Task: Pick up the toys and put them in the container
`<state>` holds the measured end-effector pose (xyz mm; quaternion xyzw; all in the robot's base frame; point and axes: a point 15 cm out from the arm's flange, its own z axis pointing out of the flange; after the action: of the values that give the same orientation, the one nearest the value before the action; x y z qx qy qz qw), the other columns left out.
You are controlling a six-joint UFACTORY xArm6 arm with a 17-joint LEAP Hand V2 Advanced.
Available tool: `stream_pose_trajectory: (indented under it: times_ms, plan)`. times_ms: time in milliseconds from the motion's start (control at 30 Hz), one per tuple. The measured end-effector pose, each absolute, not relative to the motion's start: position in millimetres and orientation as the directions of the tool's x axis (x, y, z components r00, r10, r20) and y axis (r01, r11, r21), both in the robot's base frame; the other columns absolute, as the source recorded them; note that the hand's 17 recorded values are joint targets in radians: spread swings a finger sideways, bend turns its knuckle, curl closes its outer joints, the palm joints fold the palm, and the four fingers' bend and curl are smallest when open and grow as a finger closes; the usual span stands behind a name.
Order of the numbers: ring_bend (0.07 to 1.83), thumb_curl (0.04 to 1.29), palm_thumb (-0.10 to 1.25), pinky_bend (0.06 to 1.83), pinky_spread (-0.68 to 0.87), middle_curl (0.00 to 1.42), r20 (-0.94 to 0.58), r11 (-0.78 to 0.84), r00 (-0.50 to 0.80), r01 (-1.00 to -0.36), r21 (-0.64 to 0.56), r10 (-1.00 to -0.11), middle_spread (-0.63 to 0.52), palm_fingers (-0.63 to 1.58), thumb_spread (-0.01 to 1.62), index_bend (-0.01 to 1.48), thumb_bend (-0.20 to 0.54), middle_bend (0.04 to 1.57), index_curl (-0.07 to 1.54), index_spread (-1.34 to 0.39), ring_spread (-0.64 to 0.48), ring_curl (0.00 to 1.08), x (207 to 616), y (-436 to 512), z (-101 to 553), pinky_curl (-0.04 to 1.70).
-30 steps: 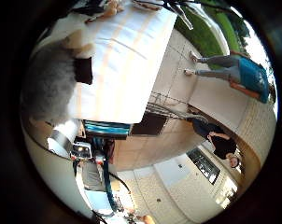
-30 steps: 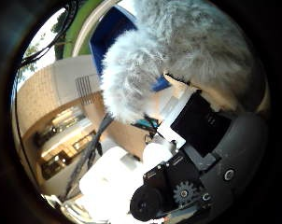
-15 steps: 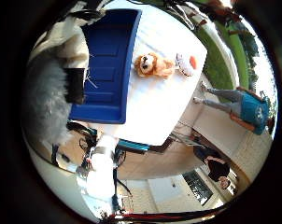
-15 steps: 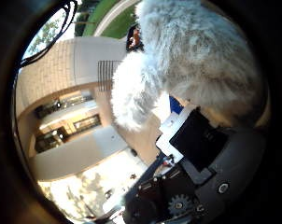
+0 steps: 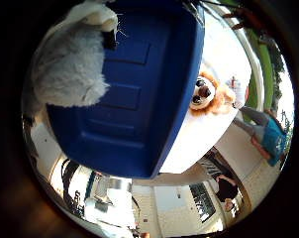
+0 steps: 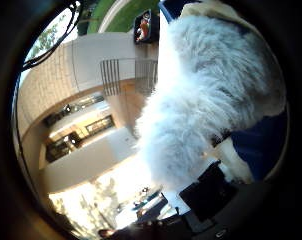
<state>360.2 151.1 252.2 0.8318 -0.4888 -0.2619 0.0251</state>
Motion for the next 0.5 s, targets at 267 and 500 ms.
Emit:
stream_pose_trajectory:
  times_ms: [267, 500]
  plan:
    - [0.37, 0.48, 0.84, 0.53, 0.45, 0.36, -0.406, -0.512, 0.411, -0.84, 0.18, -0.816, 0.05, -0.06, 1.16, 0.19, -0.019, 0.11, 0.36, -0.45, 0.31, 0.32, 373.9, 106.2, 287.8, 0.45]
    - [0.37, 0.48, 0.83, 0.53, 0.47, 0.32, -0.338, -0.392, 0.341, -0.915, 0.096, -0.877, 0.05, 0.01, 1.13, 0.17, -0.031, 0.17, 0.33, -0.42, 0.3, 0.32, 394.9, 32.3, 315.4, 0.42]
